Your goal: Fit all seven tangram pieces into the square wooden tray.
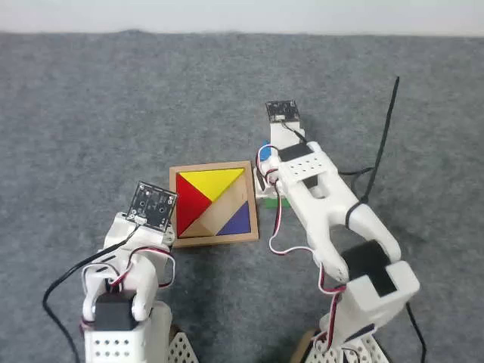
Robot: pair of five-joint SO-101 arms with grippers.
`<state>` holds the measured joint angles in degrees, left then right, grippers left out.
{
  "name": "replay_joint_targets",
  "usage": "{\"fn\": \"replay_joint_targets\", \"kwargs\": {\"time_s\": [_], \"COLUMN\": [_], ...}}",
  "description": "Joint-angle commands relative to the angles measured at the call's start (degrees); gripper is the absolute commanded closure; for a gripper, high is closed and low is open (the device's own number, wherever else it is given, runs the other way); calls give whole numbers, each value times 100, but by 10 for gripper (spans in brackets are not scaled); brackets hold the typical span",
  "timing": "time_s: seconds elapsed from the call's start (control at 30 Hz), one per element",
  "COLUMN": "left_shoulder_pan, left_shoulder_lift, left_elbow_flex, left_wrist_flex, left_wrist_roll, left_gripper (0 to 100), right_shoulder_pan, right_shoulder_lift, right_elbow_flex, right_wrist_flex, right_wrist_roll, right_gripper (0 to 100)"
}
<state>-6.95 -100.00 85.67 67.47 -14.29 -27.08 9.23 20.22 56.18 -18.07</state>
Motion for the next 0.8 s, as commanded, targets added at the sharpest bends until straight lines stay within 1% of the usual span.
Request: {"fn": "replay_joint_targets", "kwargs": {"time_s": [0.0,0.1,0.17,0.4,0.63,0.77], "left_shoulder_pan": [-53,-53,-53,-53,-53,-53], "left_shoulder_lift": [-62,-62,-62,-70,-70,-70], "left_elbow_flex": [-75,-66,-66,-66,-66,-66], "left_wrist_flex": [44,44,44,44,44,44], "left_wrist_roll": [-44,-44,-44,-53,-70,-70], "left_gripper": [987,987,987,987,987,987], "right_shoulder_pan": [-295,-567,-611,-215,-189,-189], "right_shoulder_lift": [22,110,180,734,1059,1112], "right_elbow_flex": [-360,-378,-466,-826,-1363,-1407], "right_wrist_flex": [75,31,4,57,866,1042], "right_wrist_roll": [-193,-193,-193,-202,-185,-167], "right_gripper": [735,735,735,735,735,735]}}
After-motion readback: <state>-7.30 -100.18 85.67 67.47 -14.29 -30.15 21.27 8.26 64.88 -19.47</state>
